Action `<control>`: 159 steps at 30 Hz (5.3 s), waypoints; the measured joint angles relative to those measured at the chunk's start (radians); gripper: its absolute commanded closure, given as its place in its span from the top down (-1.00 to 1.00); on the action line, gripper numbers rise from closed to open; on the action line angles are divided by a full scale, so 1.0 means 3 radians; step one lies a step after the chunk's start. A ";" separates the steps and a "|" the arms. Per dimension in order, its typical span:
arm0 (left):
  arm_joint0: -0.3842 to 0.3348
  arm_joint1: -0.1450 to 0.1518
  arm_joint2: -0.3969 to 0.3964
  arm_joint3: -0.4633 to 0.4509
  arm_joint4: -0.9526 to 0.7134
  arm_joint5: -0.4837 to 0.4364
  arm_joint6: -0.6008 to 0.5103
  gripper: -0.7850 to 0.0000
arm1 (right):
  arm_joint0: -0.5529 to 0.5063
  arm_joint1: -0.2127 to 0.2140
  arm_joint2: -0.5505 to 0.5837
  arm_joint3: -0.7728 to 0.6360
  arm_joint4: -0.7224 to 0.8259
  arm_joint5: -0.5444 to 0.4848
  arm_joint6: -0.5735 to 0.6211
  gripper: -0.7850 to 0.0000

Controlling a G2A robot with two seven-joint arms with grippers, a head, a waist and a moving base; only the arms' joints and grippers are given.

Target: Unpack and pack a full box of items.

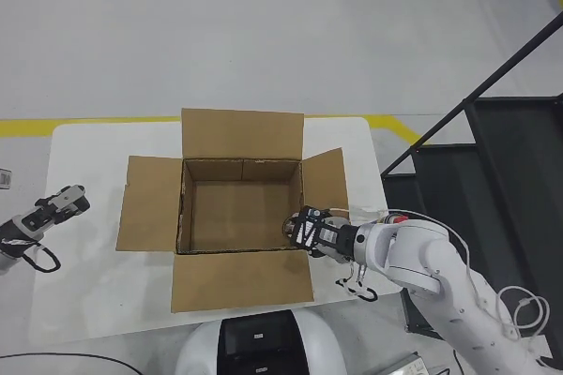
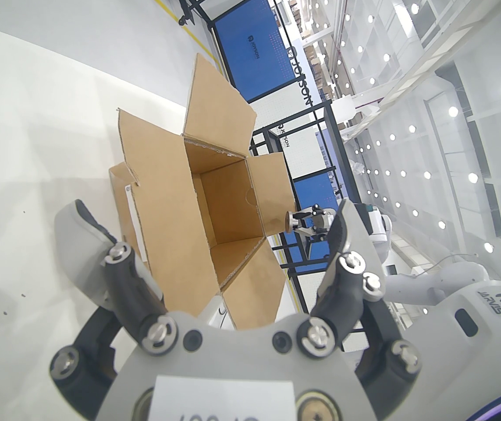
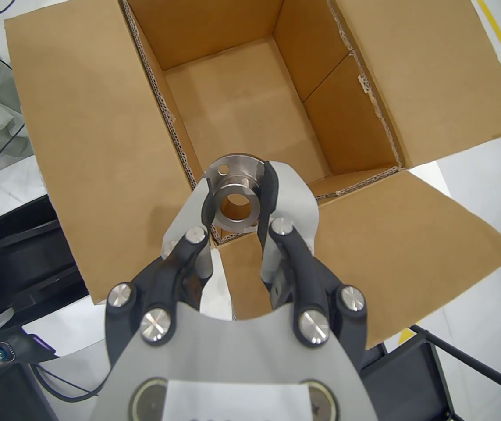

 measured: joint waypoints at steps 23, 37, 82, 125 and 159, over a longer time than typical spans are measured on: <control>0.0000 0.0000 0.0000 0.0000 0.0000 0.0000 0.0000 1.00 | 0.1263 -0.0252 -0.1043 0.1039 0.0013 0.0190 -0.0060 -1.00; 0.0000 0.0000 0.0000 0.0000 0.0000 0.0000 0.0000 1.00 | 0.1839 -0.0541 -0.1870 0.1779 -0.0050 0.0527 0.0153 -0.98; 0.0000 0.0000 0.0000 0.0000 0.0000 0.0000 0.0000 1.00 | -0.1081 -0.0052 0.0704 -0.0082 0.0245 -0.0588 -0.0923 1.00; 0.0000 0.0000 0.0000 0.0000 0.0000 0.0000 0.0000 1.00 | -0.1796 -0.0025 0.1335 0.0819 -0.0083 -0.0677 -0.2047 1.00; 0.0000 0.0000 0.0000 0.0000 0.0000 0.0000 0.0000 1.00 | -0.0900 -0.0161 0.0394 0.2043 -0.0933 0.0462 -0.2174 -1.00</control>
